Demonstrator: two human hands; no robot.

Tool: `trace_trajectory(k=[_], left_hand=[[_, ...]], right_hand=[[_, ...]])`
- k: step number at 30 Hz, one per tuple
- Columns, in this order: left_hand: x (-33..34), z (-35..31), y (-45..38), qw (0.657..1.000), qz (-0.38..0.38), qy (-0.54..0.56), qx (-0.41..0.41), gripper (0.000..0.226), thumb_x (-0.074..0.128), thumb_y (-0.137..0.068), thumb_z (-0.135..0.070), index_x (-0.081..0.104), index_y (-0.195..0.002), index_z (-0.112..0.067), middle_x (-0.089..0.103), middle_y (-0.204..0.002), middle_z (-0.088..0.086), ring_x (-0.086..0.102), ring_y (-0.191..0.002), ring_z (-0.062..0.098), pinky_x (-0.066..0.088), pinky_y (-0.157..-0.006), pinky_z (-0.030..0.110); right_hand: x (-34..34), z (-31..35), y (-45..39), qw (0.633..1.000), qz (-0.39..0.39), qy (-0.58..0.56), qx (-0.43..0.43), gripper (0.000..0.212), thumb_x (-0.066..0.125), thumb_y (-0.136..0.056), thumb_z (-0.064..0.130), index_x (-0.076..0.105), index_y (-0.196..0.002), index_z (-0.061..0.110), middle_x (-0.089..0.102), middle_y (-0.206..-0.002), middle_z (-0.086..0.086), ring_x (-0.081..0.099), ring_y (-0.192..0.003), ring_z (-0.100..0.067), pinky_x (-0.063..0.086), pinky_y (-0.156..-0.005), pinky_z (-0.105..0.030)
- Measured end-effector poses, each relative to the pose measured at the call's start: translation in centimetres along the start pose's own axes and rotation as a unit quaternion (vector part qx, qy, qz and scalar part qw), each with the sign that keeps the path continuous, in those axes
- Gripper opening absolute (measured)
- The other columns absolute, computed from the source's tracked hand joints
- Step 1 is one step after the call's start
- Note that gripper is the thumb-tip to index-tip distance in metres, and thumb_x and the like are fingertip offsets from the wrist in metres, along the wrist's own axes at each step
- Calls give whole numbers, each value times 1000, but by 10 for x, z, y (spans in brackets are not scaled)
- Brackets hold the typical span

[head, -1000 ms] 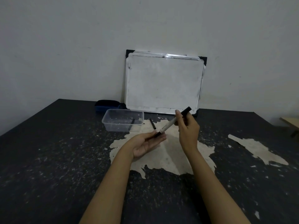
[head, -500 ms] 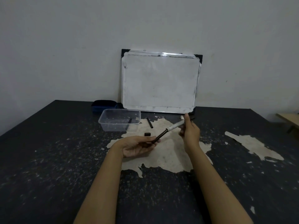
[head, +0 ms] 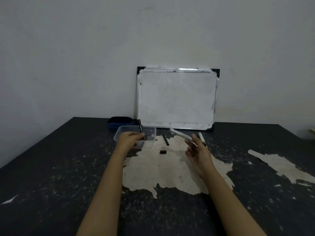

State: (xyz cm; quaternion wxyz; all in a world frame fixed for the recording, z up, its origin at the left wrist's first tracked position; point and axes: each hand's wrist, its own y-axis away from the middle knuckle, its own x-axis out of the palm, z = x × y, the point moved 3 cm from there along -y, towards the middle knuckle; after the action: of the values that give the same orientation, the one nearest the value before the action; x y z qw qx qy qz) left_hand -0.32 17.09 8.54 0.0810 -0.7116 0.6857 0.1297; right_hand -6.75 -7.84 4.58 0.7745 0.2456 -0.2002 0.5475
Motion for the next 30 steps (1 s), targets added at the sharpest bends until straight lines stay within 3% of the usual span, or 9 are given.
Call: trace_trajectory(k=[2, 4, 8, 15, 18, 22, 25, 28, 30], left_hand=[[-10, -2, -20, 993, -58, -98, 14, 32, 72, -83, -36, 73, -104, -11, 69, -106, 5, 59, -84, 17, 51, -75, 28], [-15, -4, -33, 975, -97, -200, -11, 37, 76, -75, -43, 72, -92, -11, 69, -100, 6, 60, -84, 20, 52, -72, 29], [-10, -3, -54, 936, -108, -330, -58, 55, 78, -71, -43, 63, -107, -4, 58, -119, 16, 44, -124, 34, 49, -95, 38], [1, 7, -70, 922, -78, -371, -84, 76, 77, -67, -41, 52, -130, -7, 49, -136, 14, 41, -125, 33, 50, -92, 43], [3, 9, -71, 924, -97, -363, -75, 74, 75, -68, -47, 55, -127, -8, 51, -133, 13, 43, -122, 32, 50, -90, 42], [6, 8, -60, 957, -134, -253, 48, 34, 67, -81, -43, 74, -99, -15, 70, -105, 7, 54, -111, 29, 49, -87, 34], [24, 7, -32, 983, -100, -109, 107, 28, 65, -86, -40, 75, -101, -18, 73, -97, 1, 61, -103, 24, 52, -89, 40], [48, 5, 0, 993, -17, -22, 118, 28, 68, -85, -37, 77, -101, -16, 74, -97, -1, 65, -93, 14, 48, -75, 22], [60, 5, 16, 994, 18, 34, 105, 29, 69, -83, -37, 77, -101, -15, 74, -100, -1, 64, -95, 13, 44, -73, 20]], right_hand=[[2, -1, 0, 1000, -1, 9, -2, 8, 67, -93, 24, 71, -93, 17, 74, -91, -7, 56, -68, -11, 49, -71, -28], [2, -1, 1, 1000, -4, 13, -4, 9, 68, -93, 24, 70, -94, 16, 74, -92, -8, 56, -66, -11, 49, -70, -28], [3, 0, 2, 1000, -5, 17, -2, 9, 67, -93, 24, 70, -95, 16, 74, -91, -7, 53, -65, -11, 48, -70, -28], [0, 2, -2, 1000, -15, 14, -4, 10, 70, -91, 24, 70, -95, 15, 74, -91, -8, 53, -64, -12, 48, -67, -28], [1, 1, -2, 1000, -14, 23, -4, 10, 70, -92, 24, 71, -96, 15, 74, -91, -8, 53, -65, -12, 48, -68, -28], [3, 0, -2, 999, -1, 30, -12, 9, 69, -92, 23, 72, -97, 15, 75, -92, -8, 53, -65, -12, 46, -67, -27], [8, -6, 0, 997, 20, 65, -28, 16, 69, -92, 24, 72, -105, 16, 77, -91, -3, 54, -65, -10, 46, -67, -26], [11, -16, 1, 994, 39, 95, -42, 25, 70, -91, 25, 72, -112, 14, 79, -96, -6, 55, -60, -7, 46, -64, -24], [13, -23, 2, 991, 47, 115, -53, 24, 71, -90, 24, 71, -110, 11, 79, -100, -10, 56, -58, -6, 45, -63, -25]])
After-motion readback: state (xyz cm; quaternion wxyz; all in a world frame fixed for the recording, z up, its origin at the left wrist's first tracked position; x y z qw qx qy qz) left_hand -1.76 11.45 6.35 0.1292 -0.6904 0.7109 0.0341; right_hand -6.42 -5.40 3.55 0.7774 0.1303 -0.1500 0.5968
